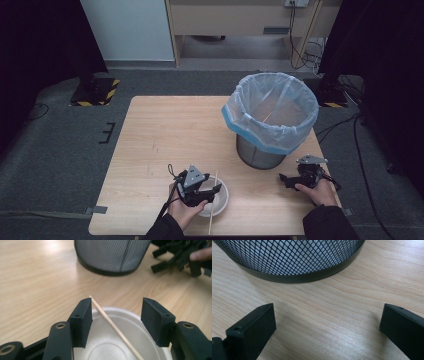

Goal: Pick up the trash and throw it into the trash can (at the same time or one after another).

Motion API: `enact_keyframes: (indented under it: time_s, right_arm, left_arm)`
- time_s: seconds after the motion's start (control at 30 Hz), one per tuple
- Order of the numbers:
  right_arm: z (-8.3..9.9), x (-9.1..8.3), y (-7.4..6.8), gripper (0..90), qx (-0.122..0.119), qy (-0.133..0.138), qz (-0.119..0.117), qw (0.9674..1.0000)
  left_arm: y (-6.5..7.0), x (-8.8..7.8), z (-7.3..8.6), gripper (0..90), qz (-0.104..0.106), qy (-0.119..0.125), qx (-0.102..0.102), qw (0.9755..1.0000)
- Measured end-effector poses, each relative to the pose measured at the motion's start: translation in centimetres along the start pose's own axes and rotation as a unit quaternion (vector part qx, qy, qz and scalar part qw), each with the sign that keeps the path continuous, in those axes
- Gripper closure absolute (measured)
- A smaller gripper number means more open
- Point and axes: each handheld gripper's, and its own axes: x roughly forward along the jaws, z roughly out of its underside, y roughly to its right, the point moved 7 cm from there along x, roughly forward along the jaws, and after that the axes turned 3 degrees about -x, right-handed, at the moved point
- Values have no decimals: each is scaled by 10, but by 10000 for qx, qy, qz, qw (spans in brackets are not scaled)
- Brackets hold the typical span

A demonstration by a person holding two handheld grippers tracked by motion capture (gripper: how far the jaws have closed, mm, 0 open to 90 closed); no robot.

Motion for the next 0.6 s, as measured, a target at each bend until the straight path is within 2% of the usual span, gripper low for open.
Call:
enact_keyframes:
  time_s: [0.1, 0.17, 0.33, 0.6]
  right_arm:
    - [0, 0, -1, 7, 7, 5, -3, 10000]
    - [0, 0, -1, 7, 6, 6, -3, 10000]
    - [0, 0, -1, 7, 29, 3, -7, 10000]
    - [0, 0, -1, 7, 7, 6, -5, 10000]
  left_arm:
    - [-1, 3, 7, 468, -5, -131, -17, 9999]
    - [-1, 8, 14, 489, -16, -313, -27, 9995]
    - [-1, 12, 20, 561, -36, -520, 26, 9986]
    - [-9, 11, 22, 670, -102, -682, 55, 9976]
